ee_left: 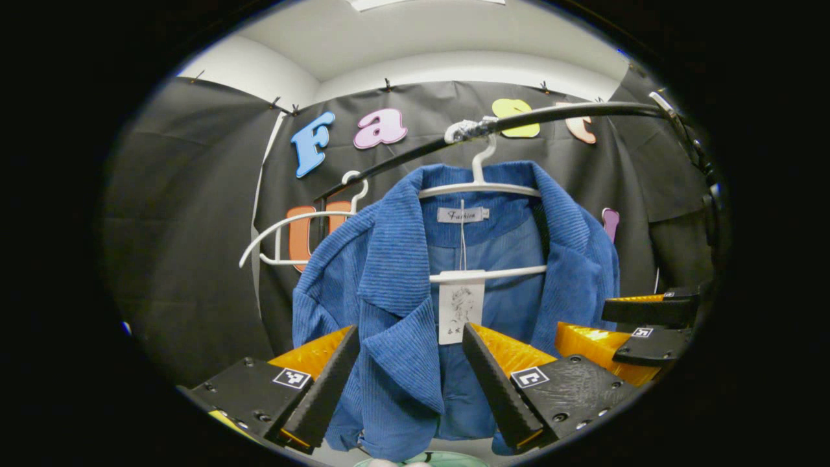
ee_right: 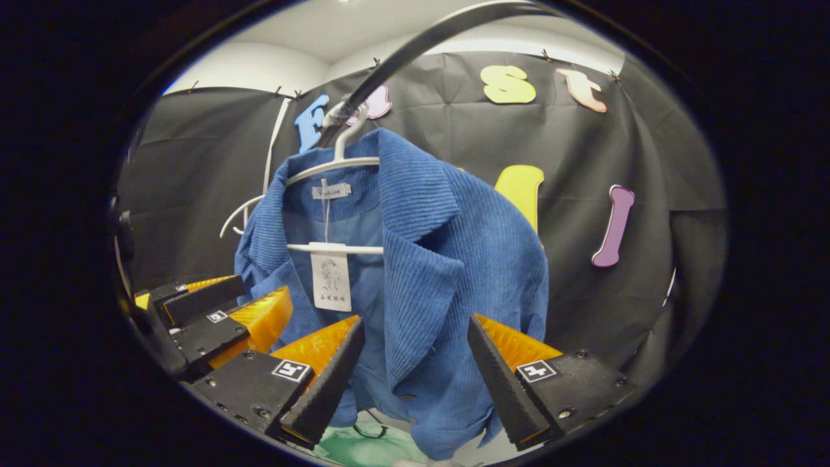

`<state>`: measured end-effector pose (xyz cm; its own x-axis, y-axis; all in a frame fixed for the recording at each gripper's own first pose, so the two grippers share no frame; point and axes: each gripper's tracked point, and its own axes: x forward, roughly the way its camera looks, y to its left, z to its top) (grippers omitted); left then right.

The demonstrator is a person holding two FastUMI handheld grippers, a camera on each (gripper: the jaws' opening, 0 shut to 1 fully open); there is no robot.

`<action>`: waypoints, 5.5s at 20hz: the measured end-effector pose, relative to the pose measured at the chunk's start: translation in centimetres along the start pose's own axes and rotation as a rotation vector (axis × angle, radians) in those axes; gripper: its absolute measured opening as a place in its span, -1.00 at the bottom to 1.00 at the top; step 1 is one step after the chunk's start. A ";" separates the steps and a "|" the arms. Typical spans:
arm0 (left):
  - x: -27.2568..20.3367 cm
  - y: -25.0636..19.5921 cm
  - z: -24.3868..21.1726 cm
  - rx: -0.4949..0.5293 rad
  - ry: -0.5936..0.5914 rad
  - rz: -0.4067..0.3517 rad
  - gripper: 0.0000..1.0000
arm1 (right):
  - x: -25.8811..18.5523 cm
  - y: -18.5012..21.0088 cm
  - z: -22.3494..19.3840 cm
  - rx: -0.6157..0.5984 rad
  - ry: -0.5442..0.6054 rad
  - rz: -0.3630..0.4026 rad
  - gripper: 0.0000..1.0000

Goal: Grasp the clothes on the hanger with both hands and then place them into the laundry hamper below.

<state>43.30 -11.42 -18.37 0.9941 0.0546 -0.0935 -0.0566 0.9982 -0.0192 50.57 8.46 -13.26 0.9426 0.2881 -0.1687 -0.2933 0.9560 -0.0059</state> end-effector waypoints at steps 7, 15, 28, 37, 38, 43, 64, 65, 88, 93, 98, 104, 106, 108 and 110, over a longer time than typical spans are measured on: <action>2.6 0.1 -1.4 0.003 0.041 0.019 0.92 | 2.6 0.9 -0.7 0.017 0.041 0.032 0.81; 2.3 -0.3 -3.4 -0.016 0.161 0.001 -0.28 | 2.7 1.7 -0.4 0.022 0.027 0.065 -0.51; 0.9 2.9 -3.2 0.018 0.192 0.074 -0.95 | 2.4 -1.8 -0.8 0.185 0.059 0.166 -0.92; 0.7 8.1 -1.6 0.014 0.169 0.160 -0.91 | 1.9 -7.1 1.1 0.197 0.009 0.096 -0.92; 0.8 8.6 -1.4 0.018 0.166 0.168 -1.00 | 1.8 -7.4 1.3 0.192 0.005 0.095 -0.91; 0.9 10.4 -0.3 0.017 0.149 0.194 -0.91 | 1.5 -9.2 2.8 0.182 -0.031 0.067 -0.91; 3.4 15.3 6.4 -0.027 0.068 0.278 -0.91 | 0.6 -11.1 8.8 0.339 -0.098 0.194 -0.92; 3.5 15.3 6.7 -0.030 0.066 0.280 -0.91 | 0.3 -10.9 9.1 0.335 -0.106 0.203 -0.92; 5.5 15.8 11.1 -0.039 0.009 0.262 -1.00 | 2.6 -14.7 16.0 0.316 -0.335 0.093 -0.90; 6.2 15.7 12.5 -0.060 -0.012 0.260 -0.91 | 3.7 -15.0 17.9 0.361 -0.378 0.084 -0.90; 7.5 16.0 12.7 -0.055 -0.003 0.248 -1.00 | 5.8 -15.7 16.4 0.362 -0.324 0.041 -0.90; 8.2 16.4 9.0 -0.062 0.073 0.231 -0.91 | 7.7 -15.7 12.0 0.284 -0.222 -0.023 -0.90; 7.9 16.3 7.4 -0.070 0.099 0.219 -1.00 | 7.8 -15.9 10.4 0.310 -0.184 -0.030 -0.89; 7.7 16.2 5.8 -0.094 0.128 0.207 -1.00 | 7.9 -16.1 8.9 0.320 -0.150 -0.045 -0.90; 7.5 16.1 4.6 -0.101 0.148 0.198 -1.00 | 8.0 -16.1 7.3 0.325 -0.113 -0.062 -0.90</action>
<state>50.32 5.15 -14.83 0.9388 0.2373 -0.2496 -0.2653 0.9604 -0.0847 63.98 -4.24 -7.27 0.9740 0.2160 -0.0680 -0.1859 0.9341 0.3049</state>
